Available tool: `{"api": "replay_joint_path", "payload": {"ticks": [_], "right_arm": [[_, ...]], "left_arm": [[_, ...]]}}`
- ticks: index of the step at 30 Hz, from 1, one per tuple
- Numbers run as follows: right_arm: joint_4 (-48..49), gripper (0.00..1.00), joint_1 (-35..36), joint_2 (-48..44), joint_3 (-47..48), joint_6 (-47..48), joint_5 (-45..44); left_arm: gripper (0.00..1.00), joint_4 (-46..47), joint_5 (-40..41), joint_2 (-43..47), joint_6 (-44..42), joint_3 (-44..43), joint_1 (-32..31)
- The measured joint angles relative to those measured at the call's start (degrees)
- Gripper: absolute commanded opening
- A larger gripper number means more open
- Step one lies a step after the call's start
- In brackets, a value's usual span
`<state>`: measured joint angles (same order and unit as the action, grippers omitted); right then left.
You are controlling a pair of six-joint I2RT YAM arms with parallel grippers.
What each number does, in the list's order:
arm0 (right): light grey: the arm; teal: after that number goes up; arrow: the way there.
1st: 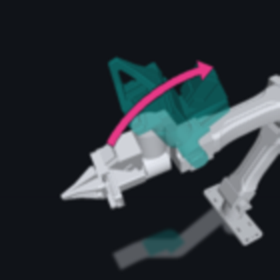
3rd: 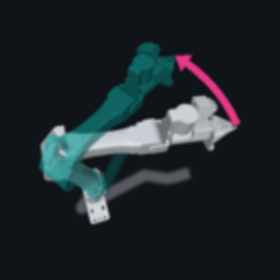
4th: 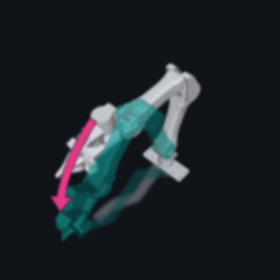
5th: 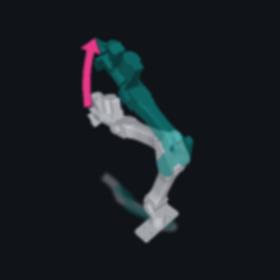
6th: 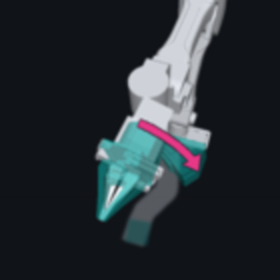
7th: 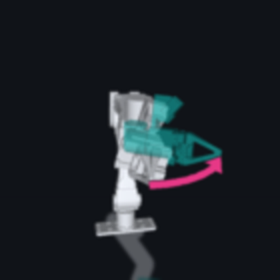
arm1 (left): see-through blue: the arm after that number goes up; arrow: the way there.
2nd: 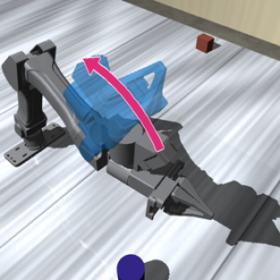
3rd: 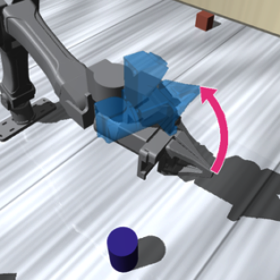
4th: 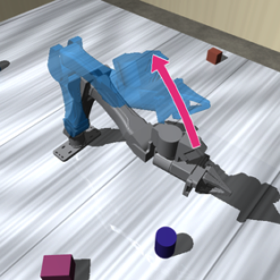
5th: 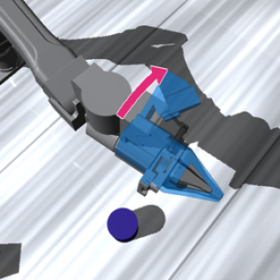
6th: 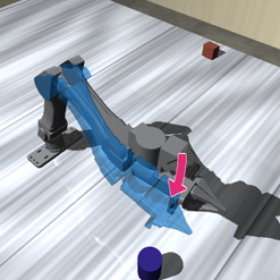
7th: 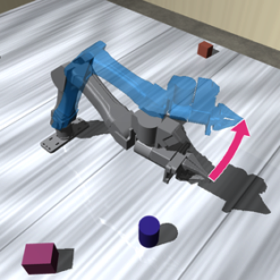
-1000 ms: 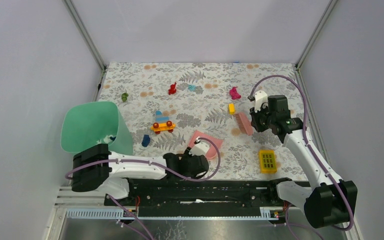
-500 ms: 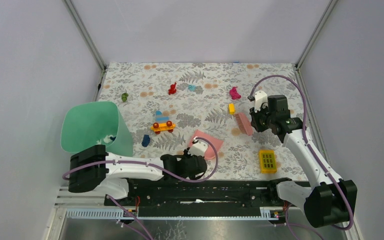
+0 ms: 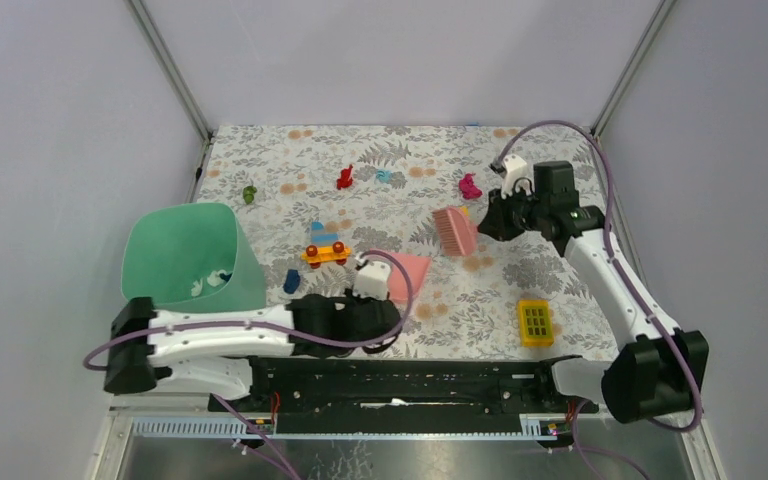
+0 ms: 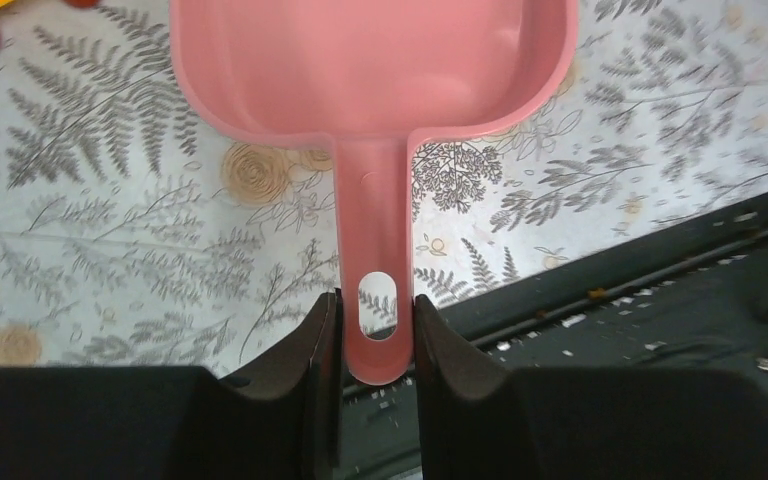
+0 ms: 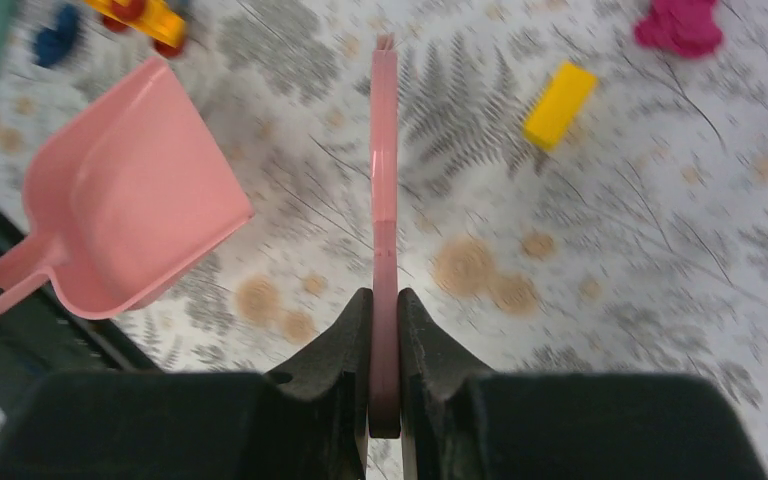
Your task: Sweep away the paper scraps from the table
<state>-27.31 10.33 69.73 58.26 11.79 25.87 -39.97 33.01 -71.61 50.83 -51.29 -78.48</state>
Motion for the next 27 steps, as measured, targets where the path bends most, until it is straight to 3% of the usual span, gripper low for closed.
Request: {"api": "replay_joint_path", "payload": {"ticks": [7,14,20,27], "right_arm": [[2.64,0.00,6.51,9.94,10.91,-7.41,8.96],[5.01,0.00,15.61,19.93,19.89,-11.82,11.37],[7.52,0.00,18.91,27.45,26.62,-16.52,13.42],[16.13,0.00,28.46,35.41,29.79,-26.29,15.15]], "left_arm": [[0.00,-18.86,5.31,10.23,13.05,-8.09,-1.92],[0.00,-36.46,12.48,9.25,18.99,-23.82,-2.23],[0.00,-41.53,18.78,8.92,18.21,-34.71,-2.23],[0.00,-43.17,24.94,6.25,16.06,-39.43,-1.66]]}}
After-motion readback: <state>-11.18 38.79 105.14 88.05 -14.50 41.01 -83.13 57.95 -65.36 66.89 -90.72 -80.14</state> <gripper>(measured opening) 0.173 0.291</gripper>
